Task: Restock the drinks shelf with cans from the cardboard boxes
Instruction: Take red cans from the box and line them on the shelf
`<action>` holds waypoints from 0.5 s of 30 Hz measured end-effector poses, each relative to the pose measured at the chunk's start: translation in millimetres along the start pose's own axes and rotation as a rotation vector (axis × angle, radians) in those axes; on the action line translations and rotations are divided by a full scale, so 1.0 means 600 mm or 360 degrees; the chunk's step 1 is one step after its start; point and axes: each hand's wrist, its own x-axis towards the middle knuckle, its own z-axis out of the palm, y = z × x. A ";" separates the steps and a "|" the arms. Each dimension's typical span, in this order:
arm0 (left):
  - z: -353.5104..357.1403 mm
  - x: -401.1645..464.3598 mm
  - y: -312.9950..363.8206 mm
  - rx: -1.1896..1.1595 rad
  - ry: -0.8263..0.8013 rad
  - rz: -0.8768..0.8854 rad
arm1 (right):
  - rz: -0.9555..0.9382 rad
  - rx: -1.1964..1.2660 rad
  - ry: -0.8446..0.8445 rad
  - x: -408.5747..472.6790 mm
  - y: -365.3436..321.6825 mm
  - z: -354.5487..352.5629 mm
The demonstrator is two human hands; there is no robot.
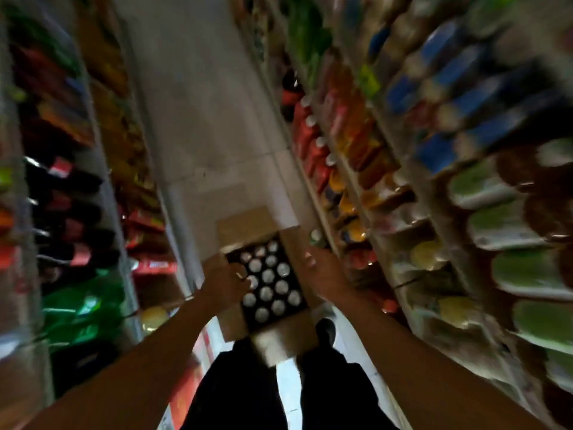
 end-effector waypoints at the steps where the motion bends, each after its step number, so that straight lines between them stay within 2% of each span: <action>1: 0.022 0.012 -0.033 -0.0019 -0.0036 -0.0039 | 0.0058 -0.0040 -0.0113 0.021 0.032 0.037; 6: 0.148 0.120 -0.213 -0.0156 0.0170 -0.0020 | 0.0073 -0.0274 -0.0317 0.168 0.213 0.239; 9: 0.200 0.182 -0.281 -0.0211 0.0176 -0.0073 | 0.0079 -0.0385 -0.0317 0.244 0.258 0.323; 15: 0.280 0.304 -0.362 -0.0322 0.0240 -0.0050 | -0.0172 -0.0595 -0.0340 0.372 0.305 0.461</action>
